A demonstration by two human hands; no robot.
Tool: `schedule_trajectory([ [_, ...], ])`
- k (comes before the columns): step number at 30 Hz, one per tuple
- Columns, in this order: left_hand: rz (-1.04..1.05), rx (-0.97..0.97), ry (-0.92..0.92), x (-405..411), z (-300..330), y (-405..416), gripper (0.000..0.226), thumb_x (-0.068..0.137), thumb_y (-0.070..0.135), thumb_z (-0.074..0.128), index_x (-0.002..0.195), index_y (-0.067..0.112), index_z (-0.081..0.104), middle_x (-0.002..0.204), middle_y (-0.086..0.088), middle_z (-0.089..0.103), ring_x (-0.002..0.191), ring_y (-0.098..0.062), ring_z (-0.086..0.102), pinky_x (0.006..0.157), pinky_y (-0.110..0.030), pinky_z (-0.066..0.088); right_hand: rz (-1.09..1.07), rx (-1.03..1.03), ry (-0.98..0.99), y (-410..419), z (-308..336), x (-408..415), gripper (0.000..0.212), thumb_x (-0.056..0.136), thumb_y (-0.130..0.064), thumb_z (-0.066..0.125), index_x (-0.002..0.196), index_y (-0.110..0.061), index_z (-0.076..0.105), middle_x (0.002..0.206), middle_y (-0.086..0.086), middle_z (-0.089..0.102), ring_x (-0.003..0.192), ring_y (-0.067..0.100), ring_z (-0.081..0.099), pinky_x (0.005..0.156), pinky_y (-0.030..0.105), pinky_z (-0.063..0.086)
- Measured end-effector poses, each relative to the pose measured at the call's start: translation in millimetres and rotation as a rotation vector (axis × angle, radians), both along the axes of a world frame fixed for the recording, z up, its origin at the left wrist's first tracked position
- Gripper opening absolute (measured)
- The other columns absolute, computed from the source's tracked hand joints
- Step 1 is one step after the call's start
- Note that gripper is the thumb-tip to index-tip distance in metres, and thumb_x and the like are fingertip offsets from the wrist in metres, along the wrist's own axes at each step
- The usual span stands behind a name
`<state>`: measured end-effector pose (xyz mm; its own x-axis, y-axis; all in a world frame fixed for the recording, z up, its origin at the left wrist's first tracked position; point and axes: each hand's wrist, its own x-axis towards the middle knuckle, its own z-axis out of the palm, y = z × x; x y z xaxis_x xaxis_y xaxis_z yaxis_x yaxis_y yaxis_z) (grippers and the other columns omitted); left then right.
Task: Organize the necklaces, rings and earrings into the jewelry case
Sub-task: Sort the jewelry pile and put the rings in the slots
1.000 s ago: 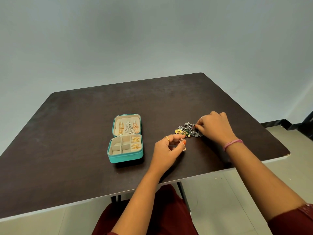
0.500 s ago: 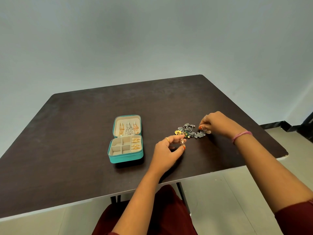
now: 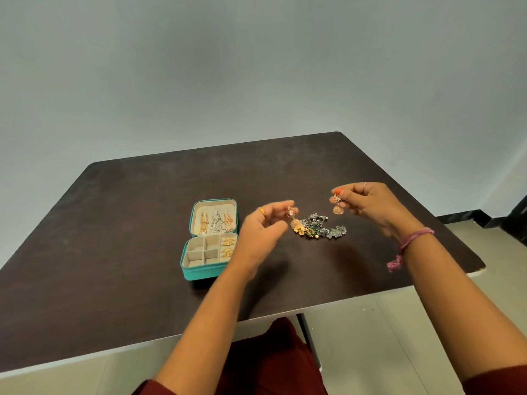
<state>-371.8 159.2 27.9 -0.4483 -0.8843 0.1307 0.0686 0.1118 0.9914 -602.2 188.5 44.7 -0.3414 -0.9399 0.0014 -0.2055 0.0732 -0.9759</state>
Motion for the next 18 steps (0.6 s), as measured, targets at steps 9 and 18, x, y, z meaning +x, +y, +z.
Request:
schedule_trajectory([
  [9,0.032,0.055,-0.271,20,31,-58,0.031,0.08,0.004,0.069,0.107,0.021,0.069,0.099,0.006,0.074,0.092,-0.007,0.066,0.047,-0.012,0.036,0.183,0.135,-0.147,-32,14,21,0.021,0.082,-0.013,0.071,0.102,-0.015,0.072,0.098,0.001,0.075,0.092,0.009,0.068,0.077,0.019,0.047],
  [18,0.027,0.12,-0.599,6,21,-90,0.022,0.087,0.001,0.062,0.107,0.008,0.066,0.085,-0.003,0.067,0.07,-0.009,0.058,0.044,-0.011,0.041,0.282,0.251,-0.237,-76,1,54,0.011,0.087,-0.009,0.066,0.096,-0.013,0.071,0.088,0.001,0.073,0.082,0.011,0.067,0.079,0.024,0.053],
])
